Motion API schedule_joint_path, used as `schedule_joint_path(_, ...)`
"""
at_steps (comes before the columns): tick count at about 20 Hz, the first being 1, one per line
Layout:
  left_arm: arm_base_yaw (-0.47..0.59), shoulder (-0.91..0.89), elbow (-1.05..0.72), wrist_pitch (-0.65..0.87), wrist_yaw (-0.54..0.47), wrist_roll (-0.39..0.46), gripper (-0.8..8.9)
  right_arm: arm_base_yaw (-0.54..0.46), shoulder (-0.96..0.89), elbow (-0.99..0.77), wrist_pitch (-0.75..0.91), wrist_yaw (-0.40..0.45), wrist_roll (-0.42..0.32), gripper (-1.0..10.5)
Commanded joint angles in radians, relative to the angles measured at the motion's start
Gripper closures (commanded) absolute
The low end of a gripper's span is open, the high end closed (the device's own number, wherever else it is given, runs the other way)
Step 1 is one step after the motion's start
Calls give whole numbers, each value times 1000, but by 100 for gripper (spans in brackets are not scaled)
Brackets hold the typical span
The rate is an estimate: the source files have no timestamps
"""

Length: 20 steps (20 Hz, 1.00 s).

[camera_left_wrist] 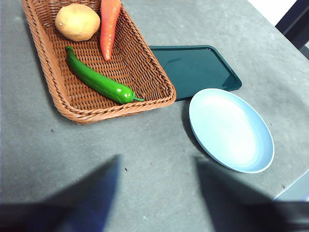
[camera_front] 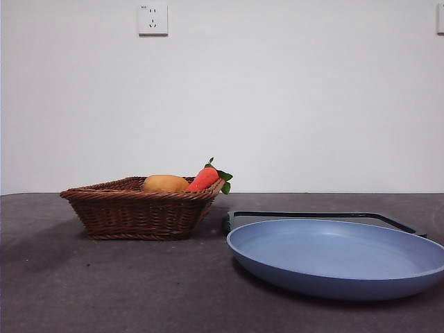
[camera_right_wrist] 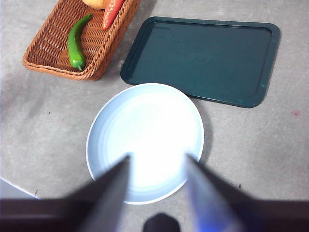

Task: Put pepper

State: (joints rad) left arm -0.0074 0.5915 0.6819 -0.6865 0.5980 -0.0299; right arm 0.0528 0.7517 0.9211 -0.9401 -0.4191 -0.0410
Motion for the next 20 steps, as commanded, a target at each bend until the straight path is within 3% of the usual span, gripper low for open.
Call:
schedule_joint_path(1, 2, 1, 13, 10, 6, 3, 462, 3, 16, 16, -8, 2, 3, 649)
schedule_joint_path(5, 2, 1, 13, 13, 6, 3, 462, 3, 81, 16, -10, 3, 3, 649)
schedule_joint_path(12, 2, 1, 13, 25, 8, 3, 462, 21, 371, 16, 48, 16, -2, 649)
schedule_joint_path(20, 2, 1, 13, 27, 7, 1, 462, 83, 674, 16, 187, 89, -6, 649)
